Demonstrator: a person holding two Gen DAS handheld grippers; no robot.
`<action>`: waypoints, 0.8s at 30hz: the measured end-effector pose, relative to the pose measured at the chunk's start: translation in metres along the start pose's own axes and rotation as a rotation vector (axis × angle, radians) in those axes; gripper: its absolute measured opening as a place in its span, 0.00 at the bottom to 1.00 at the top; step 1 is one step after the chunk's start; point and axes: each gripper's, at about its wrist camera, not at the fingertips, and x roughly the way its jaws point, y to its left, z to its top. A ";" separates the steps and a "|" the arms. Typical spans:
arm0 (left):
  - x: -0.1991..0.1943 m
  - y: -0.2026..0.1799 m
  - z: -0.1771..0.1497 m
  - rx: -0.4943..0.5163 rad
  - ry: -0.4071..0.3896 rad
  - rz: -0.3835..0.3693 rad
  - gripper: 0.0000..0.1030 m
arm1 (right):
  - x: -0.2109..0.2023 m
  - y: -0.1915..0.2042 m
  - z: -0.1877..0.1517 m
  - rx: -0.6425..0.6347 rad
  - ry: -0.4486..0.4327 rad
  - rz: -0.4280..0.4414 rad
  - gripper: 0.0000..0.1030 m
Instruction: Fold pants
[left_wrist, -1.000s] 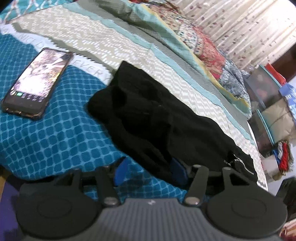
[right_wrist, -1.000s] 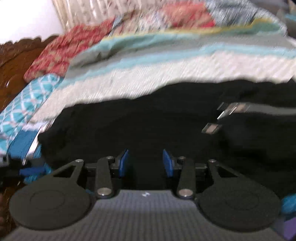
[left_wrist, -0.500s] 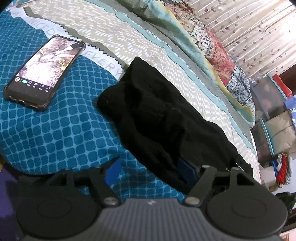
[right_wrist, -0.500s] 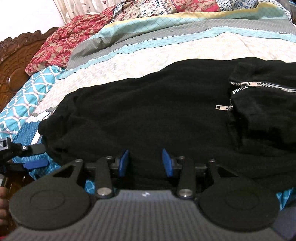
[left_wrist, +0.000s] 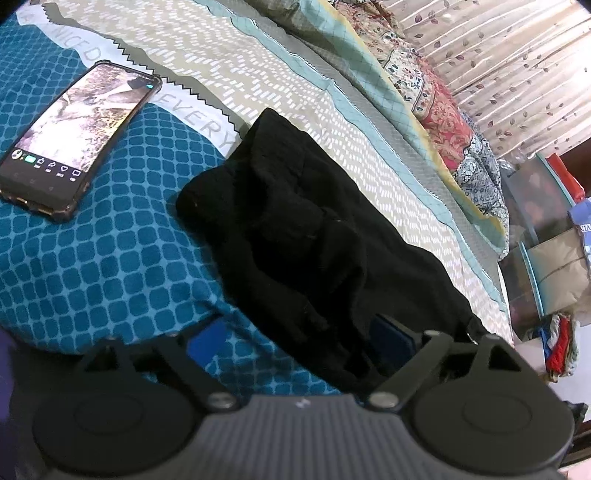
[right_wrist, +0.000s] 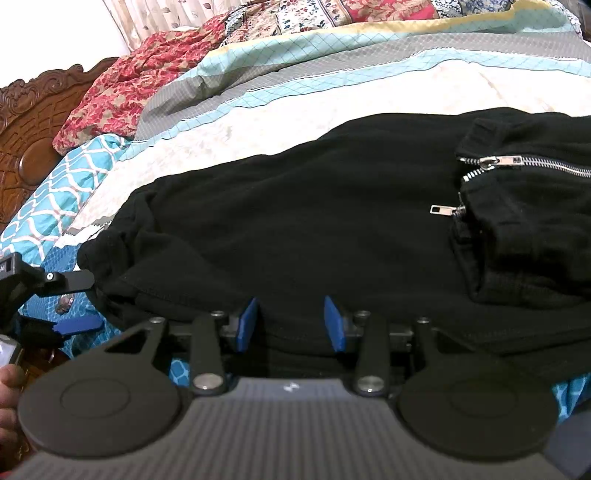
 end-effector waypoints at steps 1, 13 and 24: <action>0.001 -0.001 0.000 0.004 0.000 0.002 0.87 | 0.000 0.000 0.000 0.000 0.000 0.001 0.42; 0.005 -0.004 0.002 0.011 0.004 0.004 0.89 | -0.001 -0.004 0.000 0.002 0.002 0.008 0.42; 0.006 -0.001 0.001 0.017 0.007 0.008 0.90 | -0.002 -0.005 0.000 0.007 0.000 0.012 0.42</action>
